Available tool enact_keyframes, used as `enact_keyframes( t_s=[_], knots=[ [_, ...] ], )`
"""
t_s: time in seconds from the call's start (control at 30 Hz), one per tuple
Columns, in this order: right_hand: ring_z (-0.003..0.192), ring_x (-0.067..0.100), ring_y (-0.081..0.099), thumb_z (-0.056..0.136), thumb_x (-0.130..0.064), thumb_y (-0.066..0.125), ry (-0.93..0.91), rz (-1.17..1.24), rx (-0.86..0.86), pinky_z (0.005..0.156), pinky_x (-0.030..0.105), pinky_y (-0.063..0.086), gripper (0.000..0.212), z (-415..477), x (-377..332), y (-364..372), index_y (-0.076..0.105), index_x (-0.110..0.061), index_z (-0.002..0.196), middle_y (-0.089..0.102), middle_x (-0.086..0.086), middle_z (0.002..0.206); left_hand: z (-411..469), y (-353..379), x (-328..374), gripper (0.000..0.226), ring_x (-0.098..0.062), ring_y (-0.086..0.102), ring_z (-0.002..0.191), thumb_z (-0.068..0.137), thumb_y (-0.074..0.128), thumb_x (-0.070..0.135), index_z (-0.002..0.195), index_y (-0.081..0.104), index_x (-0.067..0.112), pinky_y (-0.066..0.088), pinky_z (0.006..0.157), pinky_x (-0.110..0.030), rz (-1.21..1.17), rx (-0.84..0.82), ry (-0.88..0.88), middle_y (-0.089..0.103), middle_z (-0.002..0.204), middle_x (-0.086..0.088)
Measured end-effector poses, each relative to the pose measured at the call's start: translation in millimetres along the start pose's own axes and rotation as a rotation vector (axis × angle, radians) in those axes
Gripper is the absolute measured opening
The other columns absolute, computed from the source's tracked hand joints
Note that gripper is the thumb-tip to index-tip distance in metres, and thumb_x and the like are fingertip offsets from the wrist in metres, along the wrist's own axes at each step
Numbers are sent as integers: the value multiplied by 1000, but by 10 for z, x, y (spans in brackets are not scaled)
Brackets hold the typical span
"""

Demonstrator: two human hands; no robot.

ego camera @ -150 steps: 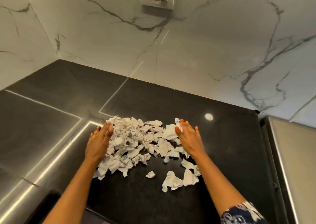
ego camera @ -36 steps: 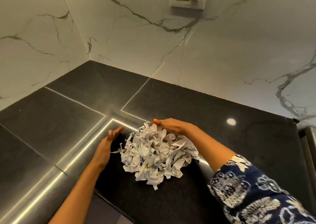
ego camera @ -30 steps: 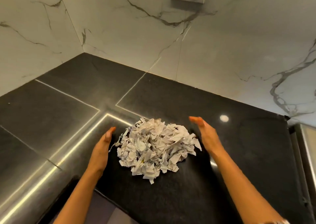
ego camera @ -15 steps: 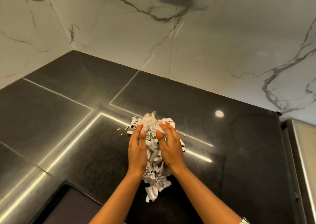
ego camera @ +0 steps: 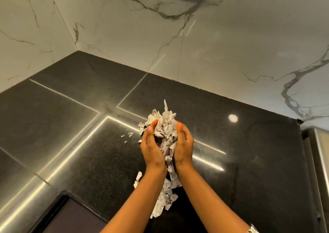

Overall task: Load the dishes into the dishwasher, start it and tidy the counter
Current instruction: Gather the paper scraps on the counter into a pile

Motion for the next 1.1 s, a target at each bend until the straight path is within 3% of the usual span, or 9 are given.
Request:
enact_keyframes(
  t_s=[0.13, 0.23, 0.37, 0.47, 0.6, 0.8, 0.93, 1.1],
  knots=[
    [74, 8, 65, 99, -15, 40, 6, 78, 40, 69, 21, 52, 24, -7, -81, -42, 62, -7, 91, 66, 4, 83, -12, 25, 48, 32, -26, 65, 103, 97, 47, 30, 105, 67, 6, 51, 92, -40, -94, 29, -28, 69, 108, -14],
    [74, 13, 62, 97, -17, 43, 25, 131, 93, 71, 29, 51, 21, -35, -70, -86, 59, -10, 85, 63, 5, 80, -29, 15, 78, 29, -23, 65, 92, 97, 47, 28, 102, 65, 6, 55, 82, -33, -136, 50, -21, 67, 97, -10],
    [77, 15, 61, 97, -19, 44, 38, 158, 126, 69, 27, 51, 17, -37, -60, -116, 57, -12, 88, 63, 4, 81, 23, 22, -18, 37, -29, 62, 109, 92, 54, 37, 114, 65, 9, 49, 96, -45, -194, 7, -64, 66, 116, -13],
    [81, 17, 67, 98, -16, 43, 67, 216, 91, 71, 26, 55, 21, -79, -67, -61, 62, -10, 95, 69, 7, 88, 35, 77, -82, 52, -32, 59, 116, 78, 63, 49, 116, 66, 14, 41, 104, -51, -290, -72, -127, 63, 123, -15],
    [96, 31, 66, 96, -19, 46, 128, 260, 104, 87, 41, 53, 24, -154, -29, -16, 66, -7, 99, 69, 19, 102, 30, 43, -55, 43, -33, 61, 112, 81, 61, 40, 112, 69, 12, 44, 102, -51, -293, -65, -118, 65, 118, -16],
    [93, 33, 65, 95, -21, 47, 175, 318, 137, 86, 44, 52, 26, -166, -146, 137, 63, -1, 100, 67, 20, 98, 55, 38, 99, 35, -39, 63, 105, 89, 56, 31, 106, 68, 4, 48, 96, -51, -353, 11, -168, 67, 109, -23],
    [95, 34, 65, 95, -25, 47, 115, 302, 66, 90, 46, 52, 26, -262, -326, 345, 64, -6, 95, 68, 19, 97, 18, -11, 387, 30, -37, 65, 102, 92, 52, 32, 95, 70, 9, 50, 94, -49, -396, -23, -116, 69, 105, -21],
    [97, 36, 64, 85, -33, 54, 115, 350, -101, 89, 45, 51, 40, -758, -431, 805, 62, 0, 106, 65, 23, 104, -183, -496, 823, 40, -40, 62, 107, 84, 56, 38, 104, 69, 5, 46, 99, -53, -480, -9, -6, 66, 112, -23]
  ],
)
Point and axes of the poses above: each hand's wrist, its own z-axis towards the middle knuckle, its own y-axis out of the palm, x = y × z, the point moved 10 cm from there along z, towards the middle knuckle
